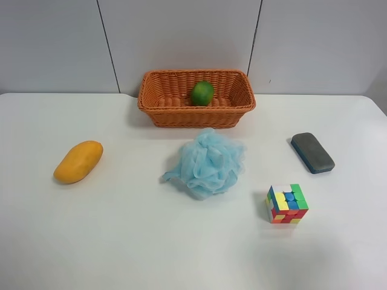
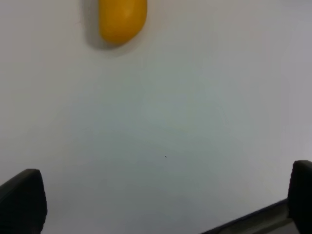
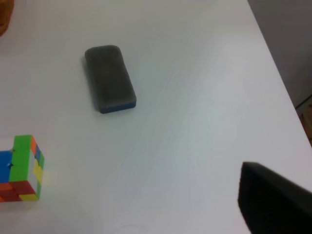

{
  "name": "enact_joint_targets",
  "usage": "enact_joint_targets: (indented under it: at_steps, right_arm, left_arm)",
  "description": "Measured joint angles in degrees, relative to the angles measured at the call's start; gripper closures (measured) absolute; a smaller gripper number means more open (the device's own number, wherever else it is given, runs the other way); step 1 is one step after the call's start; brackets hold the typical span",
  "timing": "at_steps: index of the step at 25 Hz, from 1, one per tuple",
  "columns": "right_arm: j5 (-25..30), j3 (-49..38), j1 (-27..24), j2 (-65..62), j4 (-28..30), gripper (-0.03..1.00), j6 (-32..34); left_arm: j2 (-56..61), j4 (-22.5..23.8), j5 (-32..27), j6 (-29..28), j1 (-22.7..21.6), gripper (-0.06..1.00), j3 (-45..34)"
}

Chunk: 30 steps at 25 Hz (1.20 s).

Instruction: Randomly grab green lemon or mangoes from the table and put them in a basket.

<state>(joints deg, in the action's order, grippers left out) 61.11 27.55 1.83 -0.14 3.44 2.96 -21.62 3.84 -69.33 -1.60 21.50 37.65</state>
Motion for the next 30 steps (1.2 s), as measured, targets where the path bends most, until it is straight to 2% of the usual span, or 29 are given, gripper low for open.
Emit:
enact_joint_targets:
  at_steps: [6,11,15,19,21,30]
  right_arm:
    - [0.00,0.00,0.00,0.00,0.00,-0.02,0.00]
    - [0.00,0.00,0.00,0.00,0.00,-0.02,0.00]
    - [0.00,0.00,0.00,0.00,0.00,-0.02,0.00]
    - [0.00,0.00,0.00,0.00,0.00,-0.02,0.00]
    - [0.00,0.00,0.00,0.00,0.00,-0.02,0.00]
    - [0.00,0.00,0.00,0.00,0.00,-0.02,0.00]
  left_arm:
    - [5.74,-1.46,-0.03,0.00,-14.73,-0.05,-1.98]
    - [12.13,-2.98,-0.03,0.00,-21.53,-0.05,-2.08]
    - [14.85,-3.23,0.47,0.00,-22.54,-0.05,-2.34]
    - [15.01,-3.52,6.93,0.00,-22.54,-0.05,-4.84]
    - [15.01,-3.84,8.33,0.07,-22.54,-0.05,-6.78]
    - [20.04,-3.45,8.37,0.43,-23.77,-0.05,-8.42]
